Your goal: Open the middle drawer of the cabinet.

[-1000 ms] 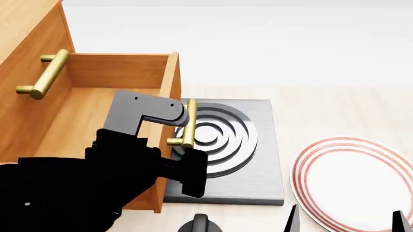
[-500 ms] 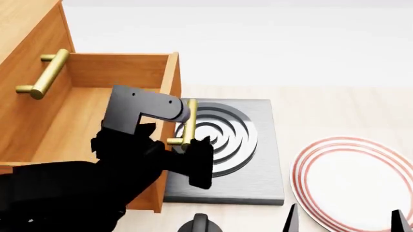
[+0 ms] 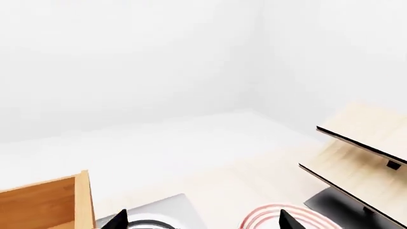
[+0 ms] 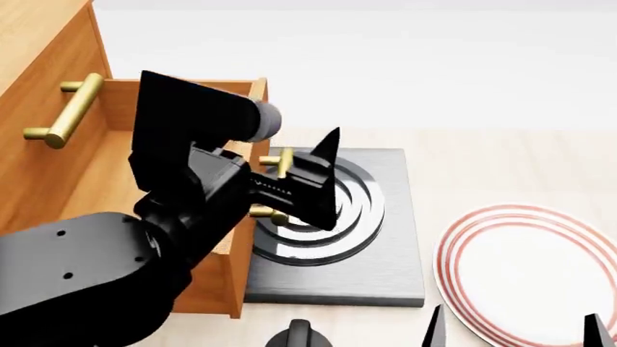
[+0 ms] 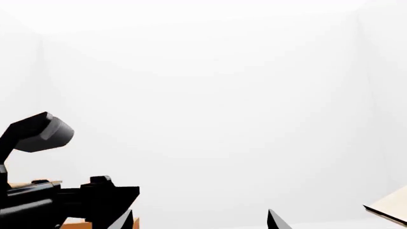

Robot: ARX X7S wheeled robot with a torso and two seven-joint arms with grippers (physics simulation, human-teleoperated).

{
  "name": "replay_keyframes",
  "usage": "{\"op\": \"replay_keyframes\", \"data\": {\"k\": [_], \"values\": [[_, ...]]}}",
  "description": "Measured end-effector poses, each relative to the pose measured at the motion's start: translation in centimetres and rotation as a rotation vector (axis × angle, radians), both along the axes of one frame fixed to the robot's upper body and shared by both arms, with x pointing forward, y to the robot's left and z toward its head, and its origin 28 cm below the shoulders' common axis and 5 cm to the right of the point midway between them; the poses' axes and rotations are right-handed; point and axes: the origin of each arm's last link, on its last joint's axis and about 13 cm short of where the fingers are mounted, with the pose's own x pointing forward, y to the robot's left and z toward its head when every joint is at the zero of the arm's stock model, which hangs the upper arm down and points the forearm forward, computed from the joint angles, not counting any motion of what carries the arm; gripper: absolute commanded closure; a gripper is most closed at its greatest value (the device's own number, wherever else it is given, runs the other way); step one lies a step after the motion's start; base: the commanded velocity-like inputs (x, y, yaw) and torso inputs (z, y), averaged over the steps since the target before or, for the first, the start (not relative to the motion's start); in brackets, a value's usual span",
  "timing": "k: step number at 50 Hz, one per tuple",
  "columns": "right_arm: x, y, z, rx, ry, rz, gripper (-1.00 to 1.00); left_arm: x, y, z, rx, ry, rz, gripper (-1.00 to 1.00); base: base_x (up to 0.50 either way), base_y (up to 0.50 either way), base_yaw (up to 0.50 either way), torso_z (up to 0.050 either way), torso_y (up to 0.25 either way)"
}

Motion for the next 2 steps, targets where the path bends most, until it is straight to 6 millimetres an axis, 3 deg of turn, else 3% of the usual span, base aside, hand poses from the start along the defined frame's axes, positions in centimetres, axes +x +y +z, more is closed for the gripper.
{"op": "replay_keyframes", "data": {"k": [2], "values": [[0.0,0.0,0.0,0.0,0.0,0.0,-1.0,-0.01,0.14,0.03,0.006,-0.028,0.001,-1.0,0.0,0.0,0.0,0.0,0.0]]}}
